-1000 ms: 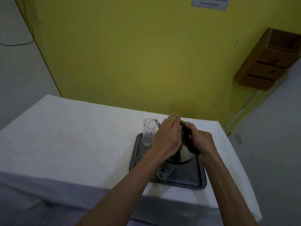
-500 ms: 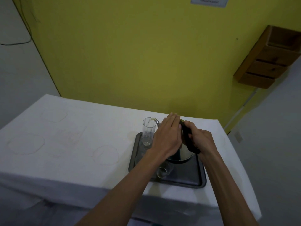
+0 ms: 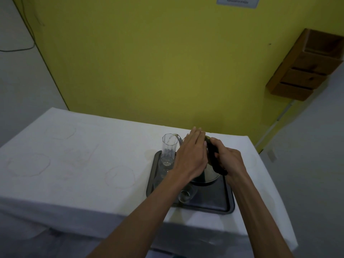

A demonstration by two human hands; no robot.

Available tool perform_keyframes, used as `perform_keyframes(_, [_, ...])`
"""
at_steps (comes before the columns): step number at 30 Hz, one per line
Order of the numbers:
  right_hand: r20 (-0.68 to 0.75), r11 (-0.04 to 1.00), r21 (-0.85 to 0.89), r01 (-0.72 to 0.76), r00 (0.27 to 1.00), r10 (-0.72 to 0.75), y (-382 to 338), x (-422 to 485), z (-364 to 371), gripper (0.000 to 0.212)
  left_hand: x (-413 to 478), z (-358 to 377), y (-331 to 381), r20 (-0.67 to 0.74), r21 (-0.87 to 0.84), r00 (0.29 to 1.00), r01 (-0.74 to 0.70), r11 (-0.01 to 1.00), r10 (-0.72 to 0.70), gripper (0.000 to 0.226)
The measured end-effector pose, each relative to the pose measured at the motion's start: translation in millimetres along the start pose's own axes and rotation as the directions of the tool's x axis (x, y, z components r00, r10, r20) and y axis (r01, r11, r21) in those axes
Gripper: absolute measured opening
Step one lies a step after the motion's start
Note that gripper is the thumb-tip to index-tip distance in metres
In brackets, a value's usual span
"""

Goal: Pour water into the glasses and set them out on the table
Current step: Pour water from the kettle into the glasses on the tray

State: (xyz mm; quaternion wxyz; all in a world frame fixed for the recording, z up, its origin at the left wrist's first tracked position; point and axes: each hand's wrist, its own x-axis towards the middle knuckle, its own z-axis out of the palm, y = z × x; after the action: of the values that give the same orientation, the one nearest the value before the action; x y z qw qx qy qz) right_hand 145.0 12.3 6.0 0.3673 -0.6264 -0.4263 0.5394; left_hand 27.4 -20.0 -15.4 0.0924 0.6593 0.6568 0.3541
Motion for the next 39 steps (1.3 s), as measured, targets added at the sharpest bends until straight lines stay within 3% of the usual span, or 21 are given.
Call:
perform_keyframes(3, [-0.016, 1.000, 0.009, -0.003, 1.000, 0.003, 0.1, 0.2, -0.6, 0.067, 0.9, 0.5, 1.1, 0.007, -0.015, 1.000, 0.003, 1.000, -0.002, 0.047])
perform_keyframes(8, [0.013, 1.000, 0.012, 0.006, 1.000, -0.006, -3.8, -3.8, -1.9, 0.043, 3.3, 0.8, 1.9, 0.003, -0.033, 1.000, -0.002, 0.999, 0.002, 0.047])
perform_keyframes(11, [0.007, 1.000, 0.007, 0.015, 1.000, -0.015, -6.0, -5.1, -1.7, 0.040, 3.5, 1.3, 3.0, -0.006, -0.036, 1.000, -0.008, 0.999, 0.008, 0.047])
perform_keyframes(24, [0.007, 1.000, -0.016, 0.002, 1.000, -0.002, -4.1, -2.1, -1.8, 0.051, 2.6, 4.2, 1.2, -0.012, -0.018, 1.000, 0.001, 1.000, -0.001, 0.047])
perform_keyframes(29, [-0.001, 1.000, -0.003, 0.005, 1.000, -0.005, -2.3, -0.5, -2.4, 0.070, 2.4, 4.3, 1.6, -0.007, -0.016, 1.000, 0.005, 1.000, -0.005, 0.047])
perform_keyframes(39, [0.006, 1.000, -0.014, 0.005, 1.000, -0.004, -3.2, -1.8, -3.2, 0.071, 0.6, 3.7, 3.2, -0.007, -0.034, 1.000, 0.012, 0.999, -0.013, 0.047])
